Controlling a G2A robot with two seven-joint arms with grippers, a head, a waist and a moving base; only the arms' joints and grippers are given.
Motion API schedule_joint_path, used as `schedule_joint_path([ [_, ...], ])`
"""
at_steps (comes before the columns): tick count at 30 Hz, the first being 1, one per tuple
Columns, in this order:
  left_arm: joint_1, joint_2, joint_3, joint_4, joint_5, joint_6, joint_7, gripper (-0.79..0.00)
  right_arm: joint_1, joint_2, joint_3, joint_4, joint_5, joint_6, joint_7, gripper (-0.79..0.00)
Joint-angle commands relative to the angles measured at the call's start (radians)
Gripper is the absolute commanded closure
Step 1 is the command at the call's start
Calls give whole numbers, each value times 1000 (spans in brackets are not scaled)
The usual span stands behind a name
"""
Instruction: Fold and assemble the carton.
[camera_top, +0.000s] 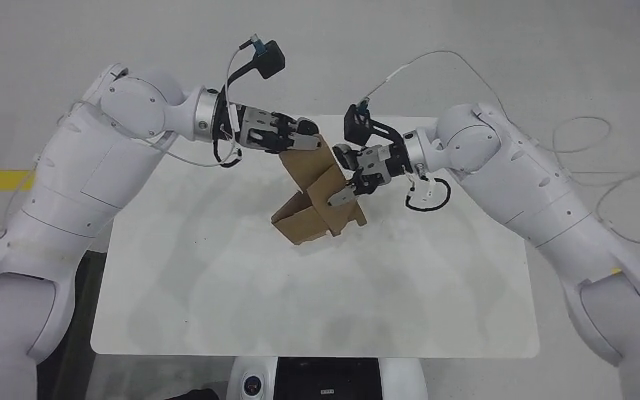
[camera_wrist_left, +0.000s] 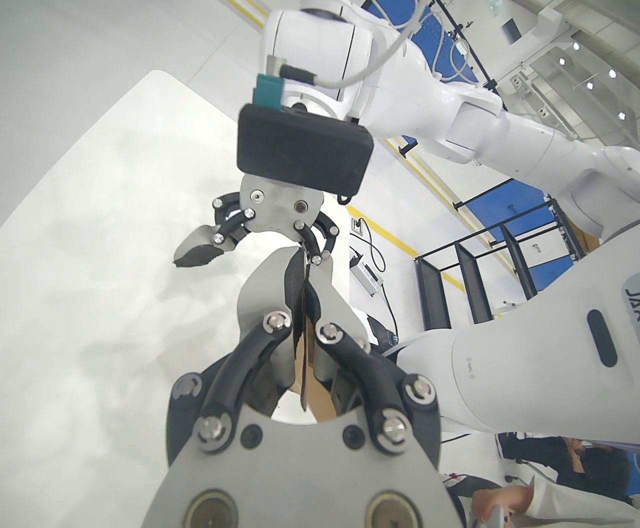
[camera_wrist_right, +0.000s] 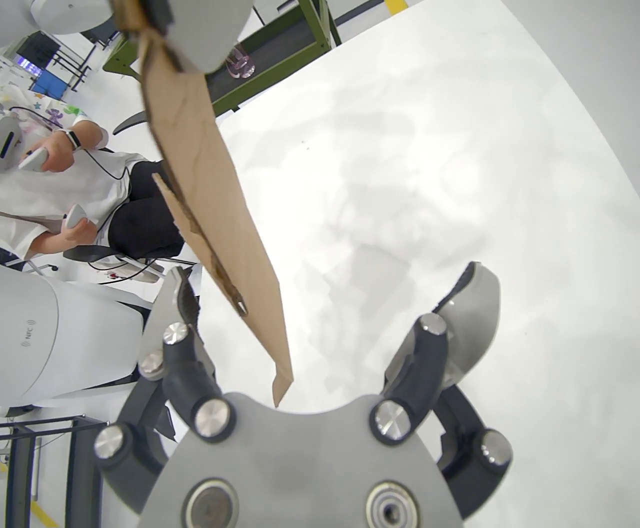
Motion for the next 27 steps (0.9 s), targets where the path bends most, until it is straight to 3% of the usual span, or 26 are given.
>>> schedule_joint_path([
  [1,-4,1,4,10,-11,0,0,0,21,2,-47,4,16,-27,-27,-222],
  [2,-6,1,6,14,-15,-1,1,0,32,2,-68,9,23,-40,-40,-160],
  [5,-11,2,12,23,-26,-4,4,0,63,3,-127,26,48,-78,-78,-132],
  [8,-16,2,19,26,-33,-4,4,0,92,3,-169,25,85,-78,-78,-46],
  [10,-18,4,22,29,-34,-5,5,0,105,4,-190,22,111,-78,-78,-40],
  [11,-19,5,23,29,-34,-6,6,0,111,5,-200,20,121,-78,-78,0],
  [15,-20,9,30,30,-34,-8,8,0,129,10,-231,11,162,-78,-78,0],
  [16,-22,10,31,30,-32,-10,10,-249,133,11,-239,9,169,-78,-78,0],
  [17,-23,11,32,30,-29,-14,14,-551,132,11,-240,8,176,-78,-78,0],
  [18,-24,12,32,27,-29,-17,17,-785,131,11,-240,9,180,-78,-78,0],
  [23,-33,23,20,10,-50,-37,37,-785,126,12,-240,4,209,-78,-78,0],
  [27,-33,35,-19,46,-51,-85,85,-785,123,13,-240,20,281,-78,-78,0],
])
